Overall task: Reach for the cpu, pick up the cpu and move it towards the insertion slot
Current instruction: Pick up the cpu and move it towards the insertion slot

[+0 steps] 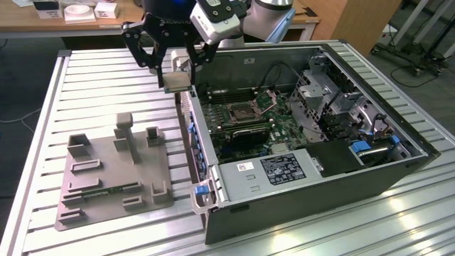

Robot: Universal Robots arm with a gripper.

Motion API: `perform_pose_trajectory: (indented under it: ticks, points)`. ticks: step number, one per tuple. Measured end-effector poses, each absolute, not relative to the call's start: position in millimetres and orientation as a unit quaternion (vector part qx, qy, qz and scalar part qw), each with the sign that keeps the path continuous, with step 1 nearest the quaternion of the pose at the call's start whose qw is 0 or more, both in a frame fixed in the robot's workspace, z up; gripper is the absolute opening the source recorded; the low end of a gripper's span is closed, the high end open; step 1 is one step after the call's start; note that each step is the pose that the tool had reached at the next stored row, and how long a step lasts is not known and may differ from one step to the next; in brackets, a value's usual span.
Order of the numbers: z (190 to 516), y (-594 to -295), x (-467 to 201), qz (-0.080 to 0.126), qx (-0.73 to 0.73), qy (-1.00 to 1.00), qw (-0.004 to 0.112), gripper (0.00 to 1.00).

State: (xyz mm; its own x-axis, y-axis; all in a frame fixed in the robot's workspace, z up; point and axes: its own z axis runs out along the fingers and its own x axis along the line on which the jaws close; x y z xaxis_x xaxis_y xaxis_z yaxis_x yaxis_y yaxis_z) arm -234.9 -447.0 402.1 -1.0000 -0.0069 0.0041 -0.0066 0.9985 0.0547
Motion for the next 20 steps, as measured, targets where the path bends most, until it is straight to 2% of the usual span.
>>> perform_pose_trajectory:
  ticks: [20]
  points:
    - [402.1, -446.9, -222.5, -0.028, 0.003, -1.000, 0.002, 0.54]
